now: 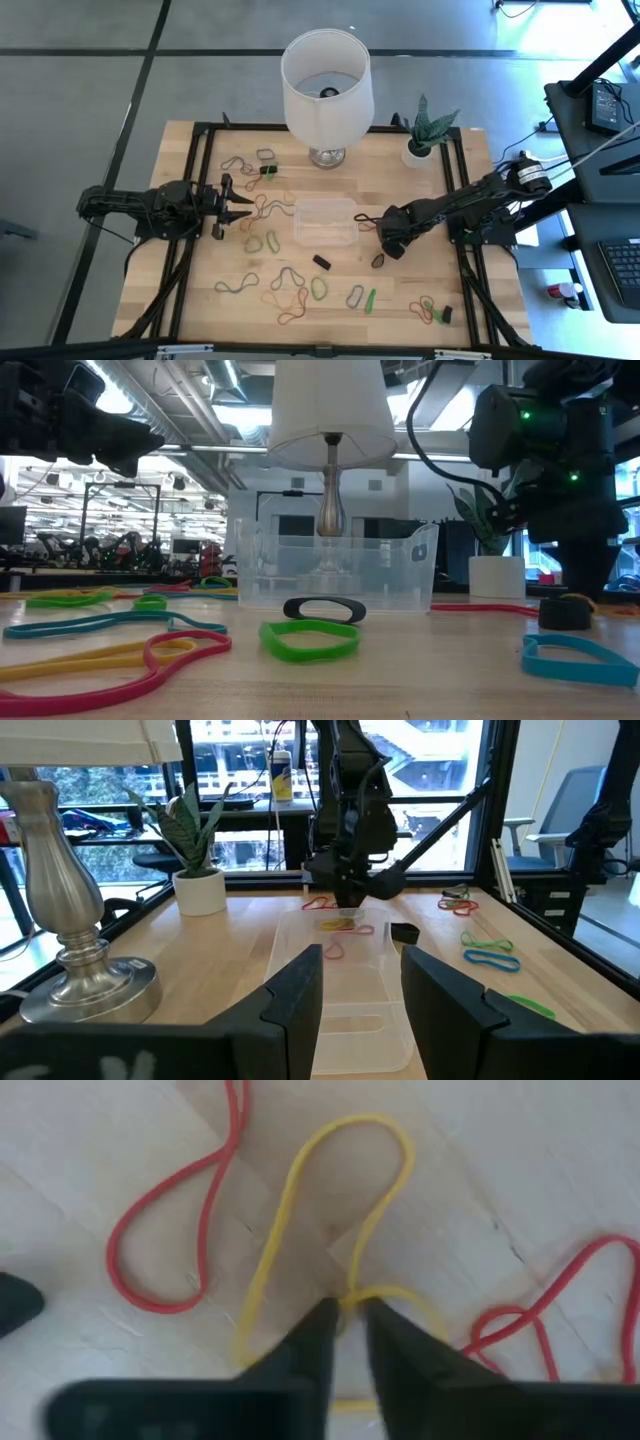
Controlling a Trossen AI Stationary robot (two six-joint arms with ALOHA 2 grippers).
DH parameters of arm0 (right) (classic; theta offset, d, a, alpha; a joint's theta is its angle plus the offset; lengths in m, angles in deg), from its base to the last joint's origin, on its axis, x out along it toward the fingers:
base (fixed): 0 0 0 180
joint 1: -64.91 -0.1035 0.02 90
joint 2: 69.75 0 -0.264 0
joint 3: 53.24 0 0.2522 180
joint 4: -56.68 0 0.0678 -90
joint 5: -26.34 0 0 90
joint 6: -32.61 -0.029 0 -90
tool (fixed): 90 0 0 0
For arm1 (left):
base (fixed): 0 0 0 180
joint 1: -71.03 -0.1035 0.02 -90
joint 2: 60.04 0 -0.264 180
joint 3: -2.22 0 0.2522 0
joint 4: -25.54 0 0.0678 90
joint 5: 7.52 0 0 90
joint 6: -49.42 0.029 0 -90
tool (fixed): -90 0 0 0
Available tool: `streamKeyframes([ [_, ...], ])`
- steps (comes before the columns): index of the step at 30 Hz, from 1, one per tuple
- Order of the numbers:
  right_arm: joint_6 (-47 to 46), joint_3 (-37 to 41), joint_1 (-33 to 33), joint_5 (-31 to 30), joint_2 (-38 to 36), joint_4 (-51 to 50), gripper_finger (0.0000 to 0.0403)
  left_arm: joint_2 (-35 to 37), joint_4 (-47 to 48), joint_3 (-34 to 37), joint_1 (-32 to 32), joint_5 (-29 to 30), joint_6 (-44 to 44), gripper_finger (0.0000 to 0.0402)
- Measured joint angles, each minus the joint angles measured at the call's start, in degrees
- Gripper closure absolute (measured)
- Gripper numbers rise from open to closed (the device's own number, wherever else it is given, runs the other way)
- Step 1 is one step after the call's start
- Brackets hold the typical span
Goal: Pick and place rubber bands into bin
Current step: Put the yellow rubber band into the container
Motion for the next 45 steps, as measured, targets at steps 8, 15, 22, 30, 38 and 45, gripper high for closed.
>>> streamKeyframes([
  [8, -5.2, -7.2, -0.9, -3.6, -7.6, -14.9, 0.0398, 0.0, 0.0, 0.0, 0.0, 0.0, 0.0, 0.027],
  [15, -7.4, -27.5, -3.3, -12.3, -9.3, -36.1, 0.0401, 0.0, -0.1, 0.0, 0.0, -0.2, 0.0, 0.027],
  [22, 0.0, -48.1, -3.1, -20.2, -5.1, -36.3, 0.0402, 0.0, -0.1, 0.0, 0.0, -0.2, 0.0, 0.027],
  [30, 17.3, -64.1, -1.4, -23.2, 6.7, -26.4, 0.0403, 0.0, -0.1, 0.0, 0.0, -0.2, 0.0, 0.027],
  [38, 28.6, -68.0, 2.2, -18.0, 21.4, -18.8, 0.0403, 0.0, -0.1, 0.0, 0.0, -0.2, 0.0, 0.027],
  [45, 32.5, -68.0, 5.3, -9.8, 33.1, -18.3, 0.0403, 0.0, -0.1, 0.0, 0.0, -0.2, 0.0, 0.027],
])
